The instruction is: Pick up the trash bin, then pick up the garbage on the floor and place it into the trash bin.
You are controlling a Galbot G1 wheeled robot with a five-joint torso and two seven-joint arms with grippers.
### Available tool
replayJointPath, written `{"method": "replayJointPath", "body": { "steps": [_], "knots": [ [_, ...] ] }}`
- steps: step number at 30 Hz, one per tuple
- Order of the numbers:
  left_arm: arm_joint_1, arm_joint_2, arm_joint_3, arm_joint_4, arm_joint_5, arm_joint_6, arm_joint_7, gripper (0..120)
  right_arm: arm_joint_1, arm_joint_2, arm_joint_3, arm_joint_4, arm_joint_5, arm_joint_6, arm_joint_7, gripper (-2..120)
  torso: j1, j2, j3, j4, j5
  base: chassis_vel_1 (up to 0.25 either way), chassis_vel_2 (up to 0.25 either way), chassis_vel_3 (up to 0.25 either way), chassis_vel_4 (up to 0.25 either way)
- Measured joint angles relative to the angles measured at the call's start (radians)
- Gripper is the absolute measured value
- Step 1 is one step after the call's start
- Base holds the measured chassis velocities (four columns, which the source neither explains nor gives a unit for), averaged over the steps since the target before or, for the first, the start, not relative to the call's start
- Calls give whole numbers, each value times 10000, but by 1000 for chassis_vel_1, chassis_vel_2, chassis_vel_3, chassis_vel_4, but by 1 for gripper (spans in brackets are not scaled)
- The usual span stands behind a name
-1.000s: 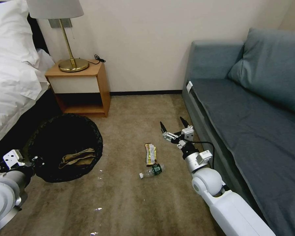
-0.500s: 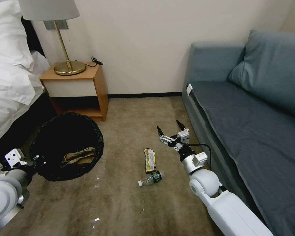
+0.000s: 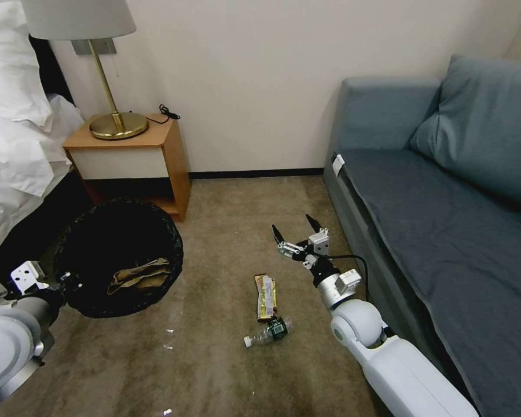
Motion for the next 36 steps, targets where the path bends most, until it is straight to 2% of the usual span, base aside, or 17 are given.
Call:
{"method": "replayJointPath", "body": {
  "steps": [9,18,21,24,26,27,29,30,32,33,35,36],
  "knots": [
    [-72,23,14,26,-16,-12,-4,1,165,-75,-248,-11,-99,194,-134,100,1,0,0,1,-1,-65,74,67,-76],
    [-47,40,-35,-11,-45,-13,-5,1,344,32,-436,-367,17,29,-55,100,0,0,-1,1,1,0,0,0,0],
    [-21,18,-39,-35,-25,-13,-5,1,344,-36,-430,-384,-57,83,-115,100,0,0,-1,1,-1,0,0,0,0],
    [-18,-30,-17,-109,34,-13,-3,1,360,-421,-458,-367,-275,374,-333,100,0,0,-1,3,2,0,0,0,0],
    [-10,-64,3,-184,66,-13,4,1,477,-993,-514,-313,-393,420,-1038,100,0,0,-1,-5,0,0,0,0,0],
    [-10,-64,3,-184,66,-13,4,1,477,-993,-514,-313,-393,420,-1038,100,0,0,-1,-5,0,0,0,0,0],
    [-2,-64,12,-261,99,-4,33,1,1066,-1760,-877,-659,-529,443,-2589,100,0,0,-1,-3,3,0,0,0,0],
    [-2,-64,12,-261,99,-4,33,1,1066,-1760,-877,-659,-529,443,-2589,100,0,0,-1,-3,3,0,0,0,0],
    [-26,-57,17,-326,118,9,38,1,2049,-2372,-1486,-1306,-930,421,-4076,100,0,0,-1,3,0,0,0,0,0],
    [-26,-57,17,-326,118,9,38,1,2049,-2372,-1486,-1306,-930,421,-4076,100,0,0,-1,3,0,0,0,0,0],
    [-144,-63,83,-347,139,25,39,1,3314,-2704,-2504,-2349,-1844,662,-5372,100,0,0,-1,1,0,0,0,0,0],
    [-144,-63,83,-347,139,25,39,1,3314,-2704,-2504,-2349,-1844,662,-5372,100,0,0,-1,1,0,0,0,0,0]
  ]
}}
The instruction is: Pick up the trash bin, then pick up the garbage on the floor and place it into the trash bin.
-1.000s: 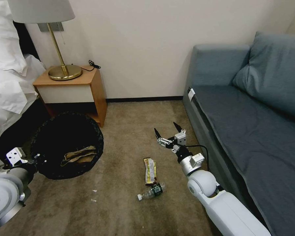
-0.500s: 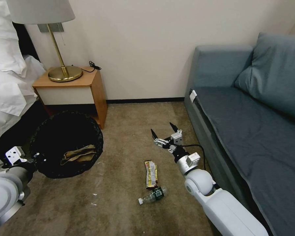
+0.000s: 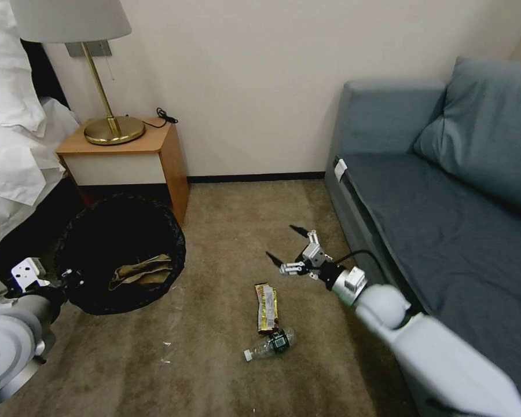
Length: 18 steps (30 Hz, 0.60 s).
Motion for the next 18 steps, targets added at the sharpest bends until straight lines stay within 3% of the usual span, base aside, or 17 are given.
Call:
{"method": "replayJointPath", "body": {
  "steps": [4,7,8,10,13,15,18],
  "knots": [
    [17,-53,11,-20,137,22,21,1,1097,65,-1314,-1204,-817,260,-911,100,0,0,1,1,0,0,0,0,0],
    [23,-61,20,-35,236,31,59,1,1900,323,-2394,-2296,-1091,471,-2627,100,0,0,1,2,3,0,0,0,0],
    [23,-61,20,-35,236,31,59,1,1900,323,-2394,-2296,-1091,471,-2627,100,0,0,1,2,3,0,0,0,0],
    [-47,-91,85,-20,267,35,88,1,2381,624,-2973,-3001,-1417,679,-3460,100,1,0,1,-3,-1,0,0,0,0],
    [-125,-126,159,7,305,45,89,1,2714,894,-3273,-3428,-1696,782,-3915,100,0,-1,2,-4,6,0,0,0,0],
    [-286,-227,320,-28,366,80,90,1,3318,1324,-3626,-3878,-1923,765,-5033,100,1,0,1,3,-4,0,0,0,0],
    [-375,-284,407,-86,419,104,85,1,3564,1511,-3942,-4058,-2178,761,-5192,100,1,0,1,3,0,0,0,0,0]
  ]
}}
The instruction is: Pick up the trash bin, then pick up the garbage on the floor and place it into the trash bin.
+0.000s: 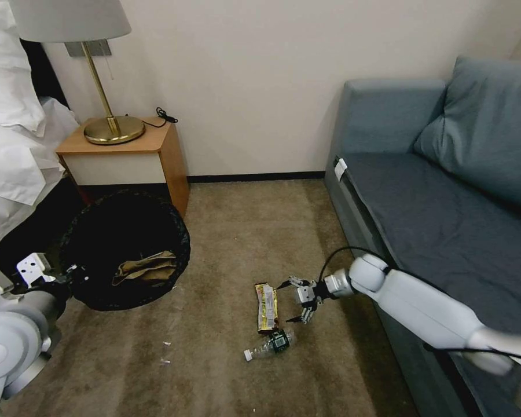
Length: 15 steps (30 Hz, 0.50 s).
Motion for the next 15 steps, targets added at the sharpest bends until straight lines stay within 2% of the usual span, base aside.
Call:
{"method": "replayJointPath", "body": {
  "steps": [8,12,15],
  "knots": [
    [130,-137,0,-270,210,31,13,1,-246,331,-501,-543,-344,-37,-107,100,0,0,-1,-8,0,0,0,0,0],
    [173,-181,-3,-377,265,34,36,1,-388,802,-534,-1007,-631,60,-219,100,0,0,-1,1,3,0,0,0,0],
    [172,-181,22,-416,268,34,36,1,-368,762,-565,-1000,-635,67,-214,100,-1,0,-1,0,1,0,0,0,0]
  ]
}}
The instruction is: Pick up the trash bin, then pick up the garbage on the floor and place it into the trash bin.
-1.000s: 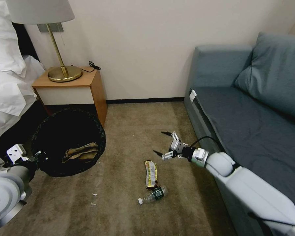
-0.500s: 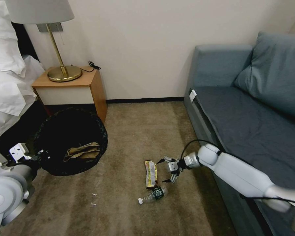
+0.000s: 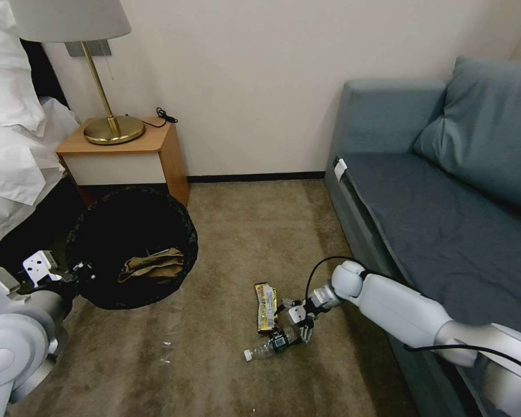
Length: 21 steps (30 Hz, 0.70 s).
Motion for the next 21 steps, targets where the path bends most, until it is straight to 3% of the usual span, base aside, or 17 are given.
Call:
{"method": "replayJointPath", "body": {
  "steps": [16,21],
  "knots": [
    [-332,104,313,243,32,-5,-75,1,-343,-181,262,-225,-158,231,-227,100,0,0,0,-7,-1,0,0,0,0],
    [-192,-4,395,147,173,-17,-72,1,-684,198,445,-383,-560,254,-83,100,0,0,0,-2,0,0,0,0,0]
  ]
}}
